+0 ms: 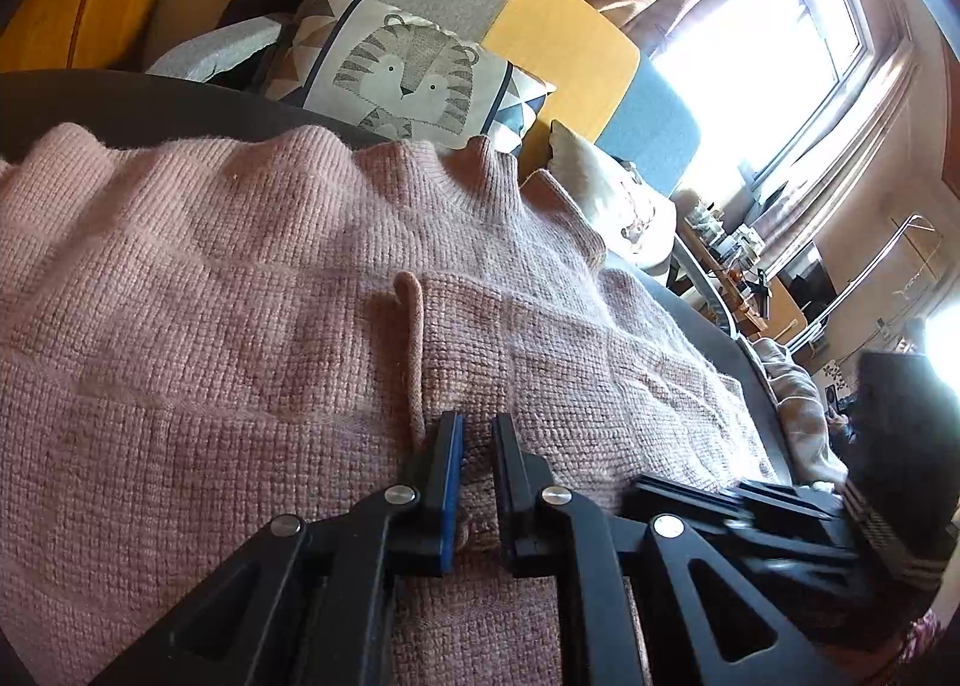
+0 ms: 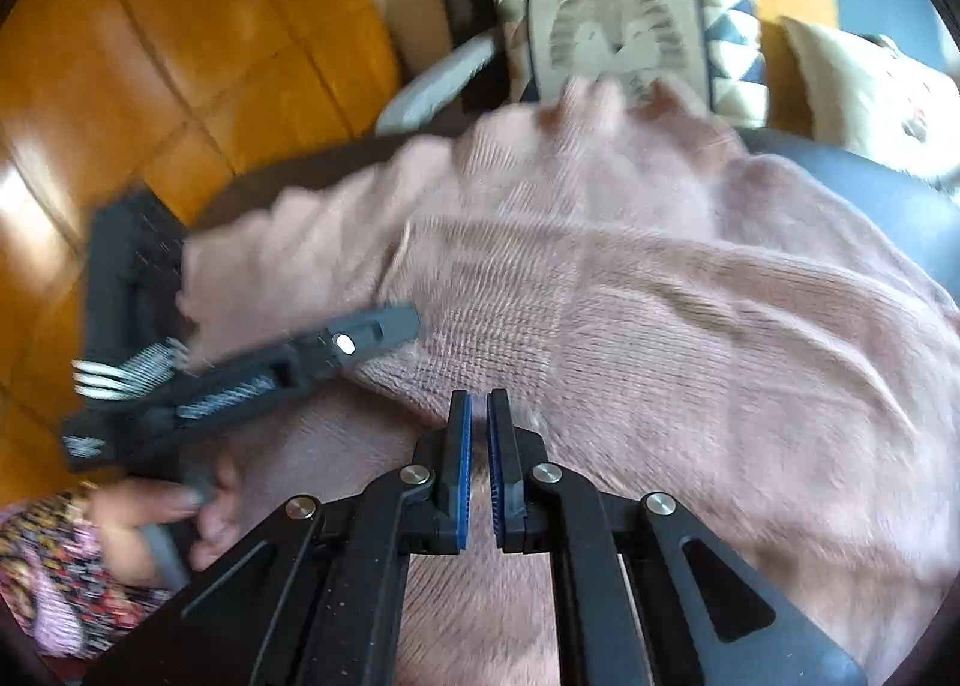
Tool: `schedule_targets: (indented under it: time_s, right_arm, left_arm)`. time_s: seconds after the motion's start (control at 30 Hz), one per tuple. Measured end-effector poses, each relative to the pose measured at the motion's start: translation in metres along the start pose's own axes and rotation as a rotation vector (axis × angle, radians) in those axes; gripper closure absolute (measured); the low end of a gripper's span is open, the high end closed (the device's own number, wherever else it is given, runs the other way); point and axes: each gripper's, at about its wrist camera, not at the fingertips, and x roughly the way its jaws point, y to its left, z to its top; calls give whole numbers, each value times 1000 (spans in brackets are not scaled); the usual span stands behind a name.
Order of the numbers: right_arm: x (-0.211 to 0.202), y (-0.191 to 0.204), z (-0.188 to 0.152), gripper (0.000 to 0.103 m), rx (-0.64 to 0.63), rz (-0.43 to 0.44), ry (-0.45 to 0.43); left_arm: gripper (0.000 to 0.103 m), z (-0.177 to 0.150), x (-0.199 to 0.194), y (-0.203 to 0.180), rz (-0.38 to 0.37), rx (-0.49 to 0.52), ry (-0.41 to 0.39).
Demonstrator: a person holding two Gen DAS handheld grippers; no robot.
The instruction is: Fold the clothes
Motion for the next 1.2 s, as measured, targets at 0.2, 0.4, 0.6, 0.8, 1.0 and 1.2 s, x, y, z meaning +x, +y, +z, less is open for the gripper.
schedule_targets:
  time_s: [0.2, 0.4, 0.6, 0.8, 1.0, 1.2]
  right_arm:
    - [-58, -70, -18, 98, 133, -246, -112]
    - [-85, -155, -53, 98, 307, -343, -115]
    - [-105, -142, -55, 97, 417, -277, -174]
    - [-78, -103, -67, 97, 412, -224, -191]
    - [-63, -102, -64, 101, 282, -298, -117]
    - [-65, -110, -68, 101, 255, -276, -112]
  left_arm:
    - [92, 0, 0, 2, -5, -8, 0]
    - [92, 0, -1, 4, -13, -13, 1]
    - [92, -1, -1, 5, -18, -17, 0]
    - [92, 0, 0, 6, -33, -31, 1]
    - [92, 0, 0, 6, -46, -43, -4]
    - [92, -4, -2, 3, -28, -44, -16]
